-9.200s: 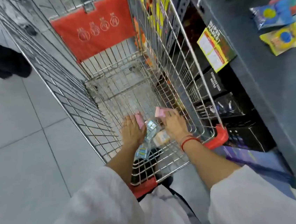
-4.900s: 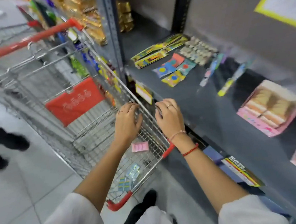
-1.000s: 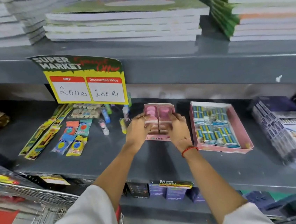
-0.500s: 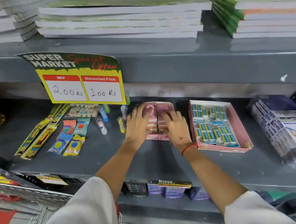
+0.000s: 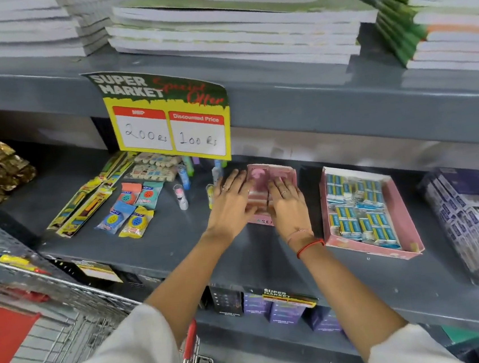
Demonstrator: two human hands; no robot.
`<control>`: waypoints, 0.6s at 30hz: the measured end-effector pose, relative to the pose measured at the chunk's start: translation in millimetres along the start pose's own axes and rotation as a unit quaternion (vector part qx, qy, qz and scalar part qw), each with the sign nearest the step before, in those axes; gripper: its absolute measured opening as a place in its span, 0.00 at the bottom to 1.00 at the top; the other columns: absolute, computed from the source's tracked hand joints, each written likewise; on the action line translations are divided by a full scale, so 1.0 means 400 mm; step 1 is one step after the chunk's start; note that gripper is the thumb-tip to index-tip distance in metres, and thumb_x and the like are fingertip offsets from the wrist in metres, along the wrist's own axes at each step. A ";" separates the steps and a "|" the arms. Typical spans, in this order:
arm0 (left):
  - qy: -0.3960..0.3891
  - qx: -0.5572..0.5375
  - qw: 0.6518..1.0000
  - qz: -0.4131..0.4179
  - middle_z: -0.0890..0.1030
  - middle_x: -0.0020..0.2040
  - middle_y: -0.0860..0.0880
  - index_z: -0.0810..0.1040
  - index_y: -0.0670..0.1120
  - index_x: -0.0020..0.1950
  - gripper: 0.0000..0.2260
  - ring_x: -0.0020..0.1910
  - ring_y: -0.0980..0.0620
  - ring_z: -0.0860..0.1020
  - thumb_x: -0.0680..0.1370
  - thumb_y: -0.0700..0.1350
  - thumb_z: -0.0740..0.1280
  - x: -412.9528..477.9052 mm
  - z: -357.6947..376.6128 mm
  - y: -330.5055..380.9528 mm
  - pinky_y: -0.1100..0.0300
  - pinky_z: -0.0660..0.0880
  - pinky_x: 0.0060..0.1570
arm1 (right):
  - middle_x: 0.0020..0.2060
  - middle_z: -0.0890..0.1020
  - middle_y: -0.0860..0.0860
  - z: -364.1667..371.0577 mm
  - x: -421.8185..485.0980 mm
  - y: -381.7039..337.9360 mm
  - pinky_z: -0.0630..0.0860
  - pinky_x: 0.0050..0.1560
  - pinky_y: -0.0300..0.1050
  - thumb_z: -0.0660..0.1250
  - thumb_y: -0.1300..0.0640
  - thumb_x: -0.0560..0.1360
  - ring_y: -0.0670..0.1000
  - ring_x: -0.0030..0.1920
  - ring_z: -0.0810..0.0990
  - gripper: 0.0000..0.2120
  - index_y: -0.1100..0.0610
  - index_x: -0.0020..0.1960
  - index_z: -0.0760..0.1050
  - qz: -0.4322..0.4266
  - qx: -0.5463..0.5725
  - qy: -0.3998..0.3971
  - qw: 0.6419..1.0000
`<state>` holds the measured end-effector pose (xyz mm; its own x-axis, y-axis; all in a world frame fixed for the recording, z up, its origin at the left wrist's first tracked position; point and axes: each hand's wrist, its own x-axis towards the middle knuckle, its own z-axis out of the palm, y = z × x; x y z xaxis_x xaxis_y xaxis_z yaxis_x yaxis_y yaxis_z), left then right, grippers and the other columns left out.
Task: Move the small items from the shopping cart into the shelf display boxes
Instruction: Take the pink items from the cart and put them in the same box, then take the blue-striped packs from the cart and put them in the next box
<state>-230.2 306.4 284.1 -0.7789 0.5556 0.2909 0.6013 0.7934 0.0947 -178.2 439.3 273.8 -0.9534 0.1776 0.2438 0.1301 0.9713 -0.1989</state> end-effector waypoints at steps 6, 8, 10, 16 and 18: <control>0.163 -0.031 0.982 -0.091 0.78 0.64 0.42 0.77 0.41 0.63 0.24 0.65 0.42 0.75 0.69 0.45 0.75 -0.263 -0.069 -0.098 0.42 0.69 0.65 | 0.57 0.81 0.64 -0.002 -0.064 -0.191 0.77 0.59 0.61 0.73 0.74 0.60 0.64 0.59 0.79 0.25 0.68 0.57 0.78 -0.123 0.085 0.134 0.980; 0.153 -0.029 0.972 -0.174 0.77 0.65 0.40 0.76 0.40 0.63 0.23 0.67 0.40 0.73 0.70 0.45 0.74 -0.377 -0.076 -0.157 0.42 0.67 0.66 | 0.57 0.81 0.63 0.018 -0.094 -0.293 0.77 0.57 0.62 0.74 0.72 0.61 0.63 0.59 0.79 0.23 0.68 0.56 0.79 -0.182 0.126 0.126 0.967; 0.129 -0.030 0.958 -0.256 0.75 0.66 0.39 0.75 0.39 0.65 0.23 0.68 0.39 0.71 0.71 0.45 0.73 -0.488 -0.073 -0.209 0.42 0.67 0.67 | 0.56 0.82 0.62 0.050 -0.135 -0.389 0.78 0.56 0.61 0.77 0.68 0.61 0.62 0.58 0.80 0.22 0.66 0.54 0.80 -0.232 0.139 0.104 0.957; 0.052 -0.044 0.895 -0.441 0.71 0.70 0.39 0.70 0.39 0.69 0.23 0.72 0.39 0.65 0.76 0.45 0.68 -0.769 -0.025 -0.297 0.42 0.65 0.69 | 0.66 0.75 0.59 0.201 -0.280 -0.616 0.68 0.69 0.53 0.64 0.65 0.75 0.57 0.70 0.69 0.18 0.63 0.64 0.74 -0.354 0.167 -0.086 0.916; 0.039 -0.051 0.874 -0.482 0.70 0.70 0.39 0.69 0.39 0.69 0.23 0.72 0.41 0.65 0.76 0.45 0.67 -0.839 0.006 -0.311 0.44 0.64 0.69 | 0.71 0.69 0.57 0.264 -0.322 -0.661 0.59 0.74 0.50 0.58 0.62 0.78 0.54 0.74 0.61 0.20 0.62 0.69 0.68 -0.388 0.145 -0.166 0.895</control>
<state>-43.9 21.9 172.2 -0.9205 -0.3794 0.0931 -0.3108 0.8557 0.4137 -118.5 143.0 194.9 -0.7614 -0.6353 0.1292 -0.6356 0.6922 -0.3418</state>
